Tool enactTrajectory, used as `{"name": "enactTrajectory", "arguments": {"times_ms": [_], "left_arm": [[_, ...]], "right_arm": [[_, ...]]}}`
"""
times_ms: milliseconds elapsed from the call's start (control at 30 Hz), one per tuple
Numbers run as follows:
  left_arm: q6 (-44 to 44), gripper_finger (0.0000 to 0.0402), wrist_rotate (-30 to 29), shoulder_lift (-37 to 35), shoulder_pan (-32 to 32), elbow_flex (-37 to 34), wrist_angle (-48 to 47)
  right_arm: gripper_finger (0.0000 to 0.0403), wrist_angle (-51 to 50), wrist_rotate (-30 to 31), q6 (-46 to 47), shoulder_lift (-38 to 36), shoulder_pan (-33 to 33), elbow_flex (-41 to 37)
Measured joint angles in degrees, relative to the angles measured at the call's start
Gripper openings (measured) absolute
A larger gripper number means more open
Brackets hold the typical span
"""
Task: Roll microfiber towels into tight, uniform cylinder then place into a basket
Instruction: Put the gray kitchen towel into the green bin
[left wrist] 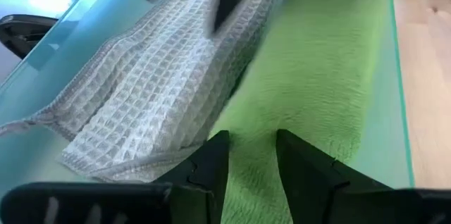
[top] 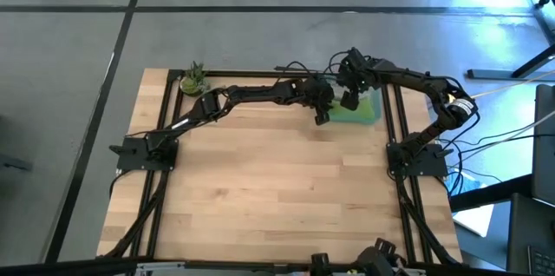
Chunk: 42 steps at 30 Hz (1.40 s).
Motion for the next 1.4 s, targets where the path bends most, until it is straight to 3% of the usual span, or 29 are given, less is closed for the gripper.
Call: {"name": "enactTrajectory", "arguments": {"times_ms": [67,300,500,833,1400], "left_arm": [[0.1,0.0114,0.6,0.0,-0.1,0.0,0.0],[1.8,0.0114,3.5,0.1,-1.3,-0.2,2.5],[2.1,0.0114,3.4,0.0,-2.2,-0.3,7.3],[1.7,0.0115,3.2,-1.0,-2.1,-0.3,3.3],[4.1,0.0115,0.7,-0.8,-2.9,-0.2,12.2]], "right_arm": [[0.0232,2.4,1.6,0.8,0.0,0.0,0.0],[0.0232,6.1,-2.3,0.4,0.0,0.0,0.0],[0.0232,7.4,-2.6,0.4,0.0,0.0,0.0],[0.0232,8.6,-2.5,0.3,0.0,0.0,0.0],[0.0232,8.7,-2.5,0.2,0.1,0.0,0.0]]}}
